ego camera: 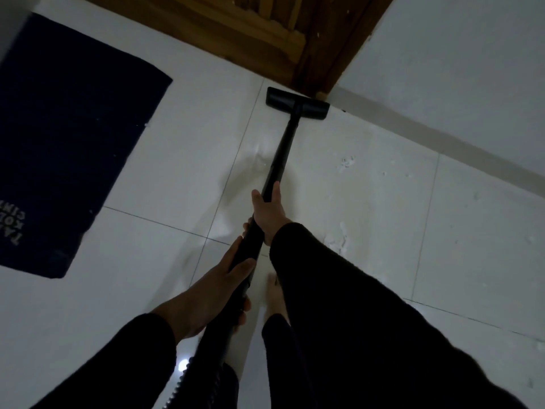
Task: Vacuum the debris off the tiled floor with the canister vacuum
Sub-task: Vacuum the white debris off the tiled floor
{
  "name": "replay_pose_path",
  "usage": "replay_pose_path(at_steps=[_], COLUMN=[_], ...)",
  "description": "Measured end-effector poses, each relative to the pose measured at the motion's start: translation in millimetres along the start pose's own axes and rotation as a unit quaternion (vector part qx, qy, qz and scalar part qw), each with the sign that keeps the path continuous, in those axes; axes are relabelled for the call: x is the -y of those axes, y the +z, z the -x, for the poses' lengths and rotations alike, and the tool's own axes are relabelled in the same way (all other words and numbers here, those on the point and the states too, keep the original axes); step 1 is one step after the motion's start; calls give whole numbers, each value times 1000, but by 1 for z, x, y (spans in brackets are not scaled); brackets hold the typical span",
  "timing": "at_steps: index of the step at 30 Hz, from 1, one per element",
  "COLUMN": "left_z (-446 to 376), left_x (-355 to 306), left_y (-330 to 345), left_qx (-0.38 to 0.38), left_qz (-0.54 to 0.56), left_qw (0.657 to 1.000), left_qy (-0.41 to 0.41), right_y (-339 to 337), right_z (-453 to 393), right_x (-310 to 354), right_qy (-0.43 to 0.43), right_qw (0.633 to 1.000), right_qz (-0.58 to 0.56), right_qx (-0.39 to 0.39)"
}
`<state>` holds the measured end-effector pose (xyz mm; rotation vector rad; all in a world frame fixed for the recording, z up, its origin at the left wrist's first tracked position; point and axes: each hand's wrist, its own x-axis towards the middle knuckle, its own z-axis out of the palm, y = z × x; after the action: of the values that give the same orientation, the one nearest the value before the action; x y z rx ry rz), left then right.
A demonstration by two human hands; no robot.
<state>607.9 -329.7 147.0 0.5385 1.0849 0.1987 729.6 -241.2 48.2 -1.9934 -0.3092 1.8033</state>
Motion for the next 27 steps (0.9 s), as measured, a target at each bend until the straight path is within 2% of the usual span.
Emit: replay_pose_path(at_steps=[11, 15, 18, 22, 27], left_z=[-10, -16, -28, -39, -39], left_x=[-53, -66, -70, -59, -40], left_y=[56, 77, 88, 110, 142], left_qx=[0, 1, -13, -19, -58], left_qz=[-19, -89, -111, -69, -29], left_qw=[1000, 996, 993, 997, 998], left_qy=[-13, -7, -29, -27, 3], right_y=[-54, -88, -117, -145, -159], right_z=[9, 10, 9, 15, 17], right_x=[37, 39, 32, 15, 1], right_qy=[11, -3, -29, -26, -26], right_qw=[1000, 1000, 996, 974, 973], right_qz=[12, -7, -80, -223, -227], right_qx=[-14, -29, -25, 9, 2])
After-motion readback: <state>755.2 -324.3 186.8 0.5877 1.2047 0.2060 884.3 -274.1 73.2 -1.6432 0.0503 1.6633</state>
